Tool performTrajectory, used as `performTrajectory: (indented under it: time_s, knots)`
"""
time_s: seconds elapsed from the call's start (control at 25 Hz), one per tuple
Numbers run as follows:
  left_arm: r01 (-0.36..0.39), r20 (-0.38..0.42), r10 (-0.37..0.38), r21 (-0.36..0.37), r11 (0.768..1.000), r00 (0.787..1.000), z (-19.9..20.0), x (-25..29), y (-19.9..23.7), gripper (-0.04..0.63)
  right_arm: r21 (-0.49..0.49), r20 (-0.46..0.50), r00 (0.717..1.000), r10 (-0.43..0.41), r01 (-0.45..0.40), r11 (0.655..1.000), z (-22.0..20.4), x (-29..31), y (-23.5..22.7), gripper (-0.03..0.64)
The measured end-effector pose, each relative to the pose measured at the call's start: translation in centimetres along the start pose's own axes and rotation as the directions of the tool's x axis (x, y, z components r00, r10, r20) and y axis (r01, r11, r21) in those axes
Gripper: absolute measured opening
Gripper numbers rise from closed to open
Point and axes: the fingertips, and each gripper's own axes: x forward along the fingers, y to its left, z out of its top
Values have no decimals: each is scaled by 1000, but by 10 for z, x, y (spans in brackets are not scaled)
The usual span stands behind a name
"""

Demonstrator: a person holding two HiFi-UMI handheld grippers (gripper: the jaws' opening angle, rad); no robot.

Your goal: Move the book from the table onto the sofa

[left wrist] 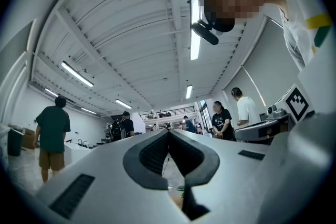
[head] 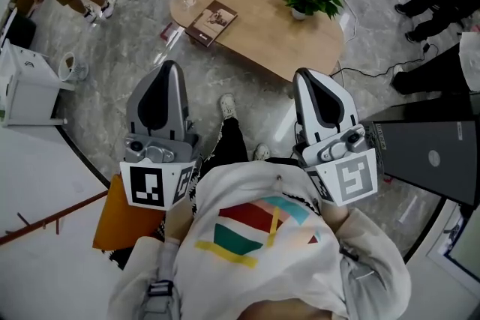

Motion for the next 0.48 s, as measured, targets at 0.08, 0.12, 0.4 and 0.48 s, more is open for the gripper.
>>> performTrajectory:
  time_s: [0.08, 0.12, 0.4, 0.48]
  knots:
    - [1, 4, -1, -6, 1000, 1000, -8, 11, 13, 6, -3, -9, 1000, -8, 8, 1000, -6, 13, -2, 11]
    - [2, 7, -2, -14, 1000, 1000, -13, 18, 21, 6, -4, -14, 1000, -11, 11, 1000, -8, 21, -4, 11]
    - [-13, 36, 14, -32, 999, 999, -35, 75, 95, 6, -43, -9, 1000, 6, -7, 999, -9, 112, -15, 11]
    - [-23, 28, 24, -41, 999, 999, -44, 91, 124, 6, -52, -16, 1000, 24, -25, 998, -10, 148, -15, 11]
